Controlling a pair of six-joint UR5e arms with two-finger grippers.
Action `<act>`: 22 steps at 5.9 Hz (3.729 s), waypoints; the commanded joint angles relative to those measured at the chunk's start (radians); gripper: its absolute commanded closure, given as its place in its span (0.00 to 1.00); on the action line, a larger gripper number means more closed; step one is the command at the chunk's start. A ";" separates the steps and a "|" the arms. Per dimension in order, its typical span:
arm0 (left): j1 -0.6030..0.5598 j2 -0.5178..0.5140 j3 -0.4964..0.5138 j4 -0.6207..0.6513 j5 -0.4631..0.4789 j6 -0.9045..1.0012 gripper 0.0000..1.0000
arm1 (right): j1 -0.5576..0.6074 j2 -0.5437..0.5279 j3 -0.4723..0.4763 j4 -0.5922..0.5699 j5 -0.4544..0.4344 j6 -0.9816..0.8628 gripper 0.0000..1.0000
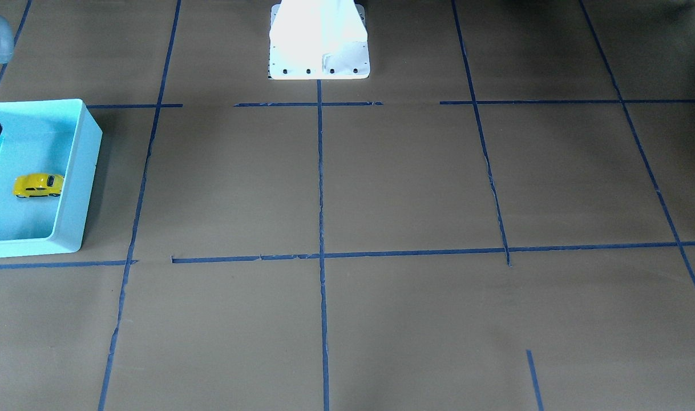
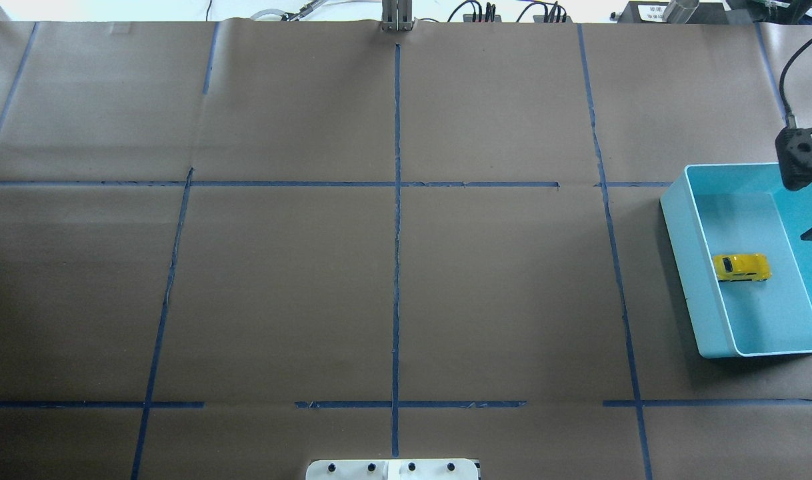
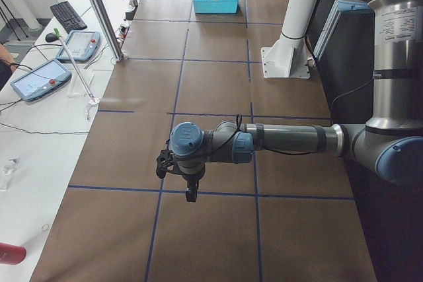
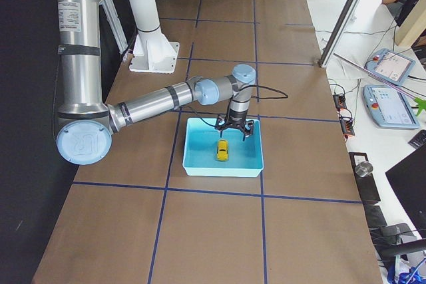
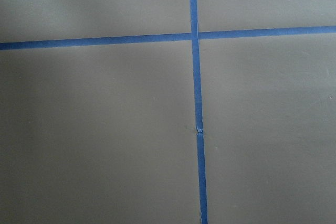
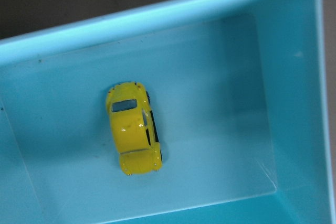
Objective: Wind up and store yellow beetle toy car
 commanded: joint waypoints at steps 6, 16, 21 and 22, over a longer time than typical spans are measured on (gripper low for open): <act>0.000 -0.002 0.000 -0.002 0.000 0.004 0.00 | 0.350 -0.084 -0.043 -0.153 0.207 0.963 0.00; 0.000 0.001 0.003 -0.002 0.002 0.006 0.00 | 0.350 -0.112 -0.057 -0.045 0.153 0.962 0.00; 0.000 -0.002 0.003 0.000 0.002 0.006 0.00 | 0.350 -0.113 -0.057 -0.044 0.150 0.962 0.00; 0.000 -0.002 0.002 -0.002 0.002 0.006 0.00 | 0.350 -0.115 -0.059 -0.044 0.151 0.962 0.00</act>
